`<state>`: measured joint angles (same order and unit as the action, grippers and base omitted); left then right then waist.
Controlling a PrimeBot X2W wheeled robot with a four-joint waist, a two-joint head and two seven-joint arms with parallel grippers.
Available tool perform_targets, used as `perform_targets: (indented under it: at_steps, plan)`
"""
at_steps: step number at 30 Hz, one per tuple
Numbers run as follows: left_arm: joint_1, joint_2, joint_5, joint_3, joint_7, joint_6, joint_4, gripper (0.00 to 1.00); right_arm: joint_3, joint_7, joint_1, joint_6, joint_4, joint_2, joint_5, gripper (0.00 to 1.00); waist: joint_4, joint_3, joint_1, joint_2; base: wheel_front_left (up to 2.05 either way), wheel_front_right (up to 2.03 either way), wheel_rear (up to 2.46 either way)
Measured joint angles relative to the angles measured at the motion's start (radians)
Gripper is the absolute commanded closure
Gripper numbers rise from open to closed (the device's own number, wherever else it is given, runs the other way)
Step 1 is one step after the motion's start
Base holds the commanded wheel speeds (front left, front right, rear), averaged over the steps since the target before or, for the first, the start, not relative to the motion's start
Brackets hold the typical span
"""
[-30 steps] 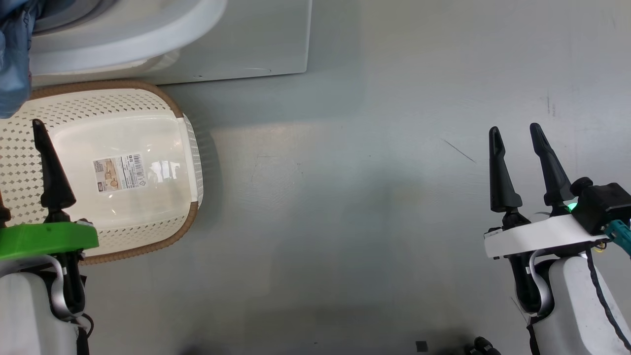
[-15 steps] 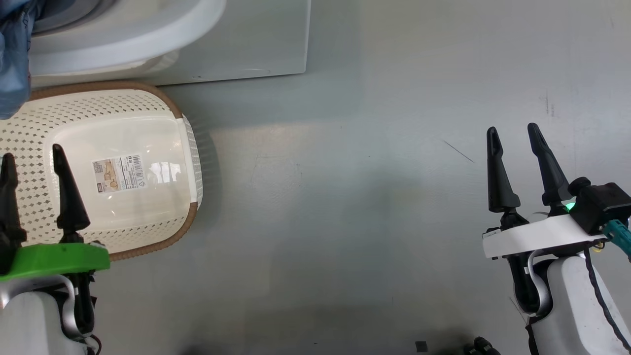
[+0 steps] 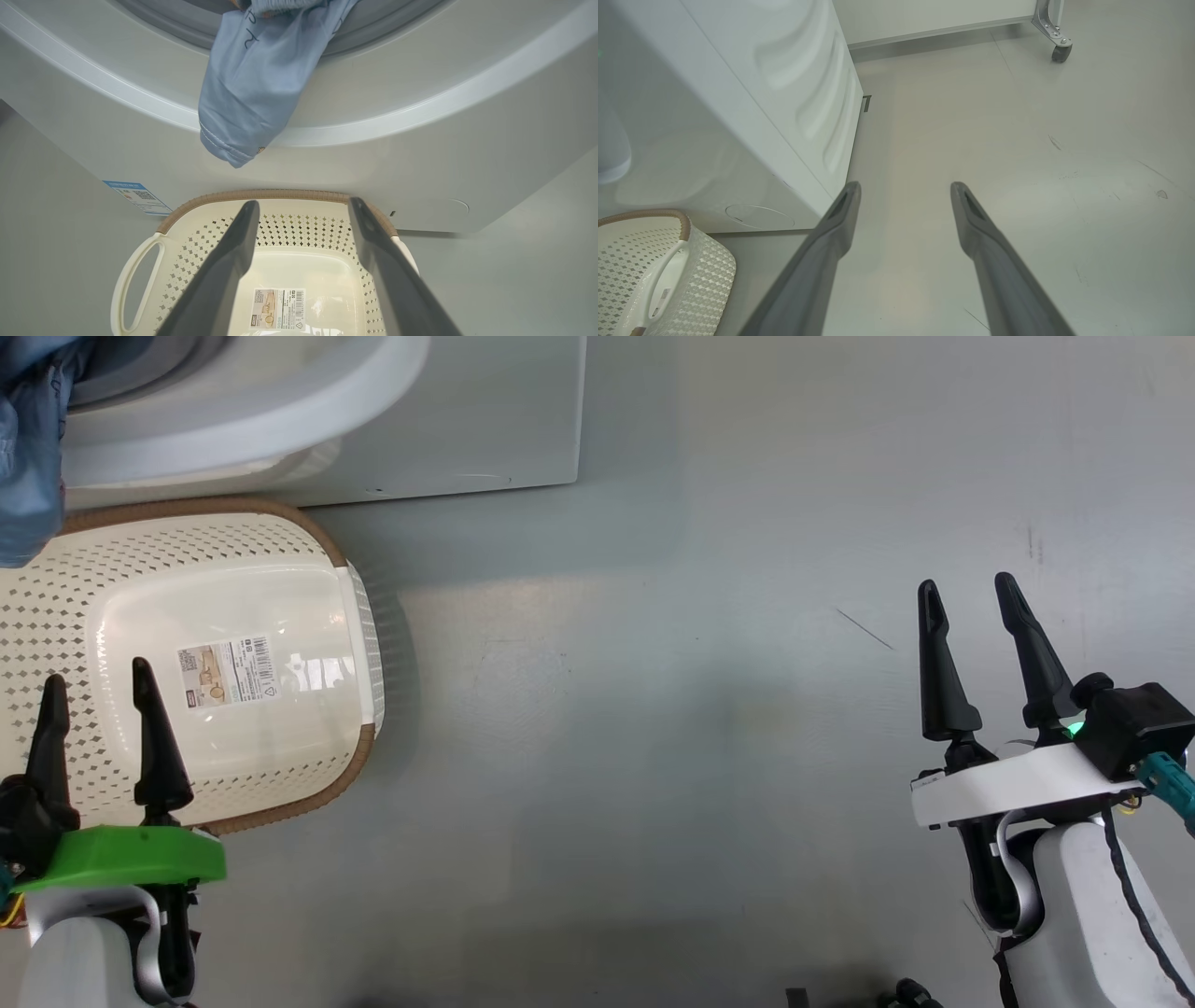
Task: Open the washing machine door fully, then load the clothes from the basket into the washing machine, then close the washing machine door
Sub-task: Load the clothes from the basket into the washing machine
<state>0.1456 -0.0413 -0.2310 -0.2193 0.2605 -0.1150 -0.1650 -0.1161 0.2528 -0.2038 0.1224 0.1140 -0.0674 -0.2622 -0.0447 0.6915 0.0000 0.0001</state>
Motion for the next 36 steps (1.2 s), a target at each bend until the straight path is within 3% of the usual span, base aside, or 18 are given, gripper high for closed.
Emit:
perform_targets:
  at_steps: [27,36]
  plan:
    - [0.056,0.001,0.027,-0.010,0.000,0.000,0.090,0.00,-0.002,0.000,0.000,0.000,0.006,-0.002,-0.002,0.00,0.001,-0.021,0.0000,0.0000,0.00,0.00,0.00]
    - [0.111,-0.025,0.058,-0.016,0.000,0.000,0.089,0.00,-0.019,0.000,0.000,0.000,0.006,-0.002,-0.007,0.00,-0.004,-0.015,0.0000,0.0000,0.00,0.00,0.00]
